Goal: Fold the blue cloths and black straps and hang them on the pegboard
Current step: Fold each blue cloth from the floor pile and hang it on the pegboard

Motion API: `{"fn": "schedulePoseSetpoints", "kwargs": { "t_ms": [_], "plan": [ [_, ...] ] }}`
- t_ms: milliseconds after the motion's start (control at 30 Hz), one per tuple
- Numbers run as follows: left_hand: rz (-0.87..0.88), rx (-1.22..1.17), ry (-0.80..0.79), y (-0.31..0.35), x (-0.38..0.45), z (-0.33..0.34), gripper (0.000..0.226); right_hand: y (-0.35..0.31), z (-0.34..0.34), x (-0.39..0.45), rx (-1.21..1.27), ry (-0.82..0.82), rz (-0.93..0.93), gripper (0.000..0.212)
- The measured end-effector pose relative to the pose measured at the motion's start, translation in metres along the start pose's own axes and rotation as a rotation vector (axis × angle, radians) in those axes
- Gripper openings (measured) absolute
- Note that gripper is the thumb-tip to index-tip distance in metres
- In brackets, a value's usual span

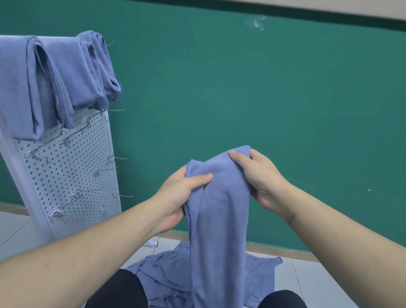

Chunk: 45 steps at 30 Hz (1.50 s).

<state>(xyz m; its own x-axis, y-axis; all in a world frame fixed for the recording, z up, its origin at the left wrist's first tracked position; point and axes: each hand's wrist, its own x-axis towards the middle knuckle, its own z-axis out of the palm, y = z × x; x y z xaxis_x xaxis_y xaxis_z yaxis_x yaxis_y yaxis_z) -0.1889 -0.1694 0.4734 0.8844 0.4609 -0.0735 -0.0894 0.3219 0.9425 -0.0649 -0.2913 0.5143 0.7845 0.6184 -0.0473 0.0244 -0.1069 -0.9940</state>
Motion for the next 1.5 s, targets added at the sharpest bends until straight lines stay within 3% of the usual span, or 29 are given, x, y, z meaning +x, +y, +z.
{"fn": "schedulePoseSetpoints", "kwargs": {
  "t_ms": [67,167,233,400,533,700,833,1067,1167,1333,1500],
  "plan": [
    [0.012,-0.059,0.007,0.004,0.003,0.004,0.018,-0.002,-0.002,-0.001,0.007,-0.012,0.028,0.034],
    [0.025,-0.128,0.02,0.009,0.008,0.01,0.015,-0.002,-0.007,-0.004,-0.011,-0.208,0.109,0.055],
    [0.024,-0.166,0.028,0.013,0.011,0.012,0.016,0.004,-0.008,-0.007,-0.056,-0.298,0.115,0.053],
    [0.04,-0.14,0.136,0.018,0.019,0.003,0.024,0.014,-0.012,-0.014,-0.122,-0.266,0.041,0.026],
    [0.082,-0.03,0.245,0.018,0.024,-0.006,0.023,0.015,-0.01,-0.015,-0.238,-0.191,-0.064,0.023],
    [0.049,-0.144,0.199,0.012,0.02,-0.009,0.029,0.009,-0.003,-0.012,-0.221,-0.13,-0.129,0.025],
    [0.062,-0.145,0.195,0.003,0.015,-0.011,0.026,0.005,-0.002,-0.008,-0.175,-0.088,-0.092,0.026],
    [0.053,0.191,-0.082,-0.016,-0.001,-0.009,0.041,0.002,-0.003,-0.006,-0.039,-0.098,0.024,0.022],
    [0.061,0.16,0.018,-0.017,-0.001,-0.006,0.027,0.002,-0.007,-0.007,-0.091,-0.054,0.038,0.021],
    [0.043,0.152,0.04,-0.008,0.0,0.005,0.02,0.008,-0.008,-0.011,-0.175,-0.04,0.097,0.027],
    [-0.007,-0.015,0.175,-0.003,0.005,0.01,0.018,0.015,-0.012,-0.019,-0.261,-0.236,0.192,0.047]
  ]
}}
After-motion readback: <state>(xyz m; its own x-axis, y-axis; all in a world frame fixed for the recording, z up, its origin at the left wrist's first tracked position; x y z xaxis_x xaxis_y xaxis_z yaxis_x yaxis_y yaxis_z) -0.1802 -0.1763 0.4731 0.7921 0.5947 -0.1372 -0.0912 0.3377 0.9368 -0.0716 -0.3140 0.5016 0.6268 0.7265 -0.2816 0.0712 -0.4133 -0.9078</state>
